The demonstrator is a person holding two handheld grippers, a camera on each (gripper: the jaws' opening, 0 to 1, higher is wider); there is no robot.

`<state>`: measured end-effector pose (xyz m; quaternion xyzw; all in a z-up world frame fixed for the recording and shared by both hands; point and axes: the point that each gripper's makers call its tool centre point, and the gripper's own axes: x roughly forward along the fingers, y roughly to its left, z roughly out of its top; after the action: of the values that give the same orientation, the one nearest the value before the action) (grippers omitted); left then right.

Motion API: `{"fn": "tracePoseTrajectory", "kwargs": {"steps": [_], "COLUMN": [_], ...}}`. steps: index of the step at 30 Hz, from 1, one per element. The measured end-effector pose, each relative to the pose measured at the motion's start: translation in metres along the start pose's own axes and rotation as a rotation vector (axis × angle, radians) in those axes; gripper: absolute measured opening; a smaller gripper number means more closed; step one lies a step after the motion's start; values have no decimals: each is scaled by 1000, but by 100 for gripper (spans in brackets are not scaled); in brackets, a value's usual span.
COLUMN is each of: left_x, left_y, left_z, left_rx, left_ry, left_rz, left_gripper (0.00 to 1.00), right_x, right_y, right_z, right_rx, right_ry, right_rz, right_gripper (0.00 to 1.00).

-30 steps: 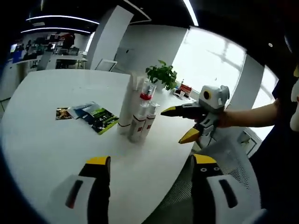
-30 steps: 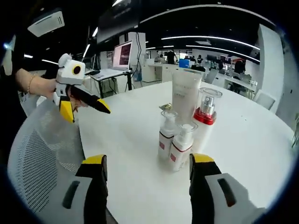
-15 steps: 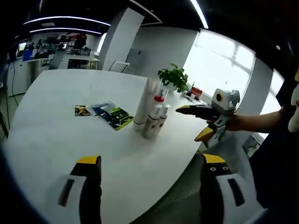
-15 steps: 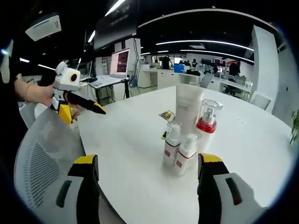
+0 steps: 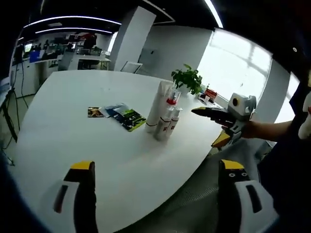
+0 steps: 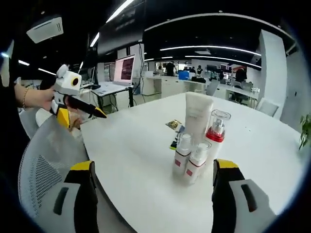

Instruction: Arrange the skincare products in the storage area until every visible bottle or jar stands upright without overlapping.

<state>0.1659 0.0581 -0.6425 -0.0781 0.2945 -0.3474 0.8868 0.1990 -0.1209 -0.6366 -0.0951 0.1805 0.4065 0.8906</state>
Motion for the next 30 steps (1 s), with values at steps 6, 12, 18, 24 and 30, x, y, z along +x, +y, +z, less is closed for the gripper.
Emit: {"fn": "tracePoseTrajectory", "kwargs": {"steps": [6,12,18,24,30], "left_x": [-5,-7,-4,6,19], "left_y": [4,10,13,12,17], "left_z": [-1,-1,-3,1,9], "left_rx": [-4,-17,-7,-20,-42], "left_ry": [2,-11,16,19,18], "left_rz": [33,60,69,78,96], "left_gripper": [99,99,99,99,99], "right_x": [-6,-7,-5,-5,-3], "right_y": [-4,-6,-5,-5,-2], "right_z": [3,-1,-5,-8,-11], "right_rx": [54,50,36,45,47], "right_ry": [-37,-37,-19,-17,-6], "right_rz": [-25,-47,-44,-44,-35], "right_gripper": [100,100,100,100,100]}}
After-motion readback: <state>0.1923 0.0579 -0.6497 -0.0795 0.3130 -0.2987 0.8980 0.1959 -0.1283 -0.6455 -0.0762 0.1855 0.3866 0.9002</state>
